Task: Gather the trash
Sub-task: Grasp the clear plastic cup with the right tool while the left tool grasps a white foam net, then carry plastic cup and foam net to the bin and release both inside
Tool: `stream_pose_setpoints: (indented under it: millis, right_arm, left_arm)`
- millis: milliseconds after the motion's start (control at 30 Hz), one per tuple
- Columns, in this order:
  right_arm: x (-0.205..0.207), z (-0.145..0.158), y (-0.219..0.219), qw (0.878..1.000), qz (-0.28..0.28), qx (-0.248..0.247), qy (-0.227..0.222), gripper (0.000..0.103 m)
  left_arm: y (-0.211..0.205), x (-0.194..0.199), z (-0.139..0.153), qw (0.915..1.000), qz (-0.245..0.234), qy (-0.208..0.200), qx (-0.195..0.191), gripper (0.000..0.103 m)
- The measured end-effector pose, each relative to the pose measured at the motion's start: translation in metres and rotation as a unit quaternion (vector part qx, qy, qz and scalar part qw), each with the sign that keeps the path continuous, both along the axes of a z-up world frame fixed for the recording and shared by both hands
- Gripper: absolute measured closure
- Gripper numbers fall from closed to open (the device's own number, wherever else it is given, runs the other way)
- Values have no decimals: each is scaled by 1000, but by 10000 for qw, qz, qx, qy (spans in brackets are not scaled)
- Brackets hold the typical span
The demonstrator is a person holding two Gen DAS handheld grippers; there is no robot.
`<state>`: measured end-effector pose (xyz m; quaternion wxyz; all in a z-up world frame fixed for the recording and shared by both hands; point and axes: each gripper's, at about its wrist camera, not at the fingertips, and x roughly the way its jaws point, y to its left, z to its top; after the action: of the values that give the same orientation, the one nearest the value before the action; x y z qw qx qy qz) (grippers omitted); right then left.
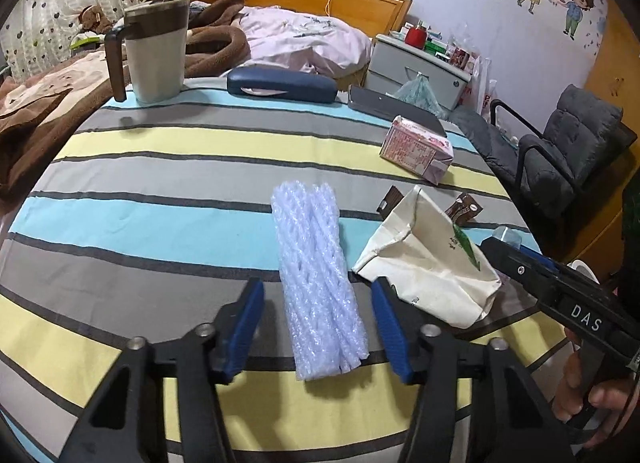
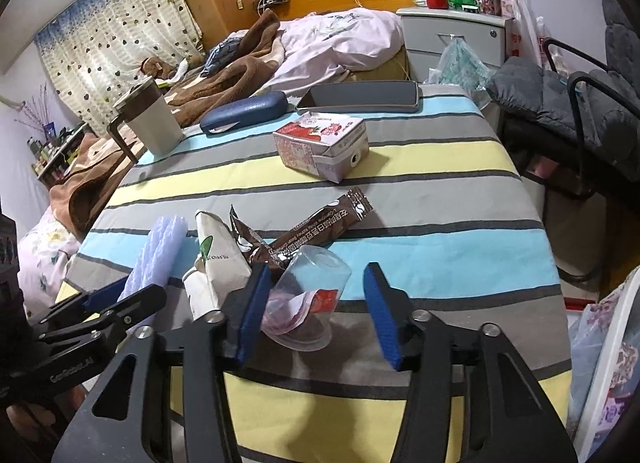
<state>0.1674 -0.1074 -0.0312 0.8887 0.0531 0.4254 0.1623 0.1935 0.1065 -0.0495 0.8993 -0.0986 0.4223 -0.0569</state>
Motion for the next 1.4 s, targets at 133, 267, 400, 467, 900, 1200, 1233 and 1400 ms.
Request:
stream_pose_setpoints:
  millis: [133, 267, 400, 467, 900, 1200, 1233, 1400]
  right_arm:
    - [1, -2, -2, 10000, 3, 22, 37, 68]
    - [0, -3, -4, 10000, -3, 49, 25, 68]
    - [0, -2, -4, 10000, -15, 46, -11, 68]
    - [-1, -1, -6, 10000, -29, 62, -24, 68]
    - [-10, 7, -14, 9996, -115, 136, -202, 68]
    - [-24, 19, -23, 9988, -202, 183, -414, 68]
    - [-26, 21, -24, 9986, -214, 197, -444, 68]
    - [-36, 31, -32, 9974, -292, 173, -639, 68]
  left_arm:
    - [-3, 1, -4, 9999, -63, 76, 71, 72]
    - [-5, 0, -4, 9999, -91, 55, 107, 75]
    - [-5, -1, -2, 9999, -61, 20, 95, 76]
    - [-4, -3, 1, 9999, -12, -38, 98, 76]
    - [-6, -27, 21, 9993, 21, -355, 76, 76]
    - [-22, -47, 43, 9978, -106, -647, 130, 76]
    - [-24, -48, 45, 9976, -115, -671, 136, 76]
    - [-34, -57, 54, 9966, -215, -781, 141, 76]
